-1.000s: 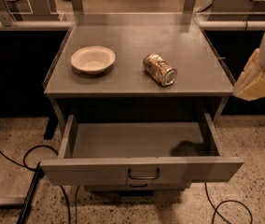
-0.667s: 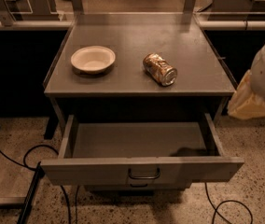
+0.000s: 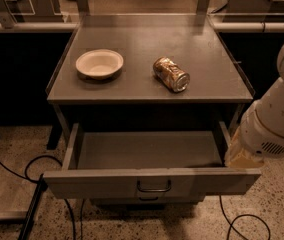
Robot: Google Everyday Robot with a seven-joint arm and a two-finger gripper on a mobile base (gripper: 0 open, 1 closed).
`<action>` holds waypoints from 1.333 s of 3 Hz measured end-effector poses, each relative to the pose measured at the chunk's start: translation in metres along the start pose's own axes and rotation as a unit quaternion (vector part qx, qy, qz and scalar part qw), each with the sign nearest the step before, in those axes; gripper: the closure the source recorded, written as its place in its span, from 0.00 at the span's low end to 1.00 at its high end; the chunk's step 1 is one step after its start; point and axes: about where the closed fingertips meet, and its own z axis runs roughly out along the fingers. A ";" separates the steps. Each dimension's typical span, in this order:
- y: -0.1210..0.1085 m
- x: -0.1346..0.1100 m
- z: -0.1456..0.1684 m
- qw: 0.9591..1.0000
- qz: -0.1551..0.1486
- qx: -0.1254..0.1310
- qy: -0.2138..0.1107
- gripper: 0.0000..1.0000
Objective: Close top drawer
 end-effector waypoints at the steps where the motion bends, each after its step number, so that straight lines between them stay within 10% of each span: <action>1: 0.000 0.000 0.000 1.000 0.000 0.000 0.000 1.00; 4: 0.026 0.009 0.101 0.997 0.037 -0.071 0.011 1.00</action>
Offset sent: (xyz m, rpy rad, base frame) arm -0.0187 0.0058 -0.0560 0.0315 0.1054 -0.0270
